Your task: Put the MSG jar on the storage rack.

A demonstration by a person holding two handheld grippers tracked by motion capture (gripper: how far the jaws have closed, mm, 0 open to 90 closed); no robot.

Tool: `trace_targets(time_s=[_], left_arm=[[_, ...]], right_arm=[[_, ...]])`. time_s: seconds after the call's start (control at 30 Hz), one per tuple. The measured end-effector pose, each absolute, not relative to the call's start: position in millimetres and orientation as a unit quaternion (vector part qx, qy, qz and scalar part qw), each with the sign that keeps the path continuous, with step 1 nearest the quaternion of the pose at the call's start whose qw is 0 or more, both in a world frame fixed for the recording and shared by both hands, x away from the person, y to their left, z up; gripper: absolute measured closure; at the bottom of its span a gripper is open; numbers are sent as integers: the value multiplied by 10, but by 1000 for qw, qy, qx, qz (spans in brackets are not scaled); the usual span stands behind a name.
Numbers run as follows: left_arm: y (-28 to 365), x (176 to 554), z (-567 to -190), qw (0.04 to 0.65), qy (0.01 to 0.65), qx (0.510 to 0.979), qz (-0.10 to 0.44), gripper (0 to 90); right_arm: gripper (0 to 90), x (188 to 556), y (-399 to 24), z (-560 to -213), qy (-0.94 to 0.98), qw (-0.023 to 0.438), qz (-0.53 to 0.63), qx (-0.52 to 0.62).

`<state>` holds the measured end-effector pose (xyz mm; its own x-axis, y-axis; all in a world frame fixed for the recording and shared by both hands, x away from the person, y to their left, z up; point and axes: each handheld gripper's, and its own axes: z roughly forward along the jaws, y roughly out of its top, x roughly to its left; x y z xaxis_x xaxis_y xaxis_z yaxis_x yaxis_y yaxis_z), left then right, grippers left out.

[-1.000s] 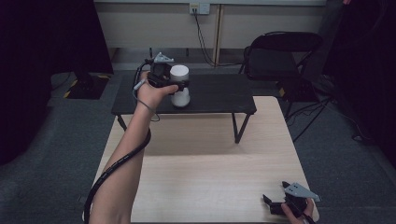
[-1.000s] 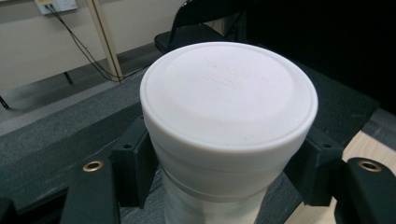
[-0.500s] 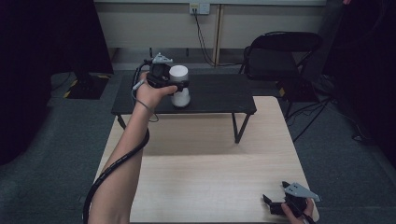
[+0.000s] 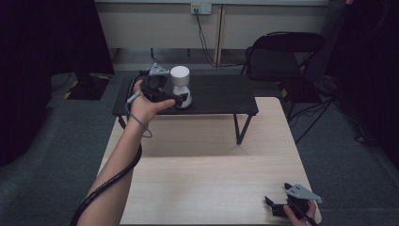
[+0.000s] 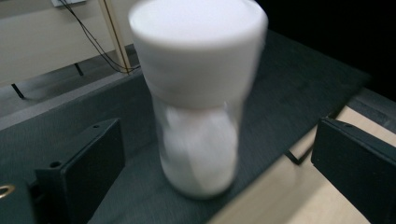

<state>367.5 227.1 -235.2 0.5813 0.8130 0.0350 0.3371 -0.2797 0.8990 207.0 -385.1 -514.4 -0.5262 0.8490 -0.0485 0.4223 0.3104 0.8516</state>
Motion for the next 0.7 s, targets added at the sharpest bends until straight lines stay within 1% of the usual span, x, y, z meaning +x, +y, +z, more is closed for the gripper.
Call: trace_targets(time_s=[0.07,0.1,0.37,0.5,0.57,0.6,0.7], left_arm=[[2326,3507,-2419,463,374,762,255,19],[2326,3507,-2419,463,374,762,255,7],[2530,2910,-2740,460,353,774,256,3],[2656,2634,-3011,478,346,769,245,2],[2690,2512,-3148,470,345,775,244,2],[2710,2444,-3256,473,345,773,246,1],[2837,2305,-3609,481,338,775,232,0]], right_arm=[[0,2070,-3851,-5144,768,256,417,414],[0,2069,-3851,-5144,768,256,416,414],[0,2070,-3851,-5143,768,256,416,414],[0,2069,-3851,-5143,768,256,416,414],[0,2068,-3851,-5143,768,256,416,414],[0,2068,-3851,-5144,768,256,416,413],[0,2067,-3851,-5144,768,256,416,413]])
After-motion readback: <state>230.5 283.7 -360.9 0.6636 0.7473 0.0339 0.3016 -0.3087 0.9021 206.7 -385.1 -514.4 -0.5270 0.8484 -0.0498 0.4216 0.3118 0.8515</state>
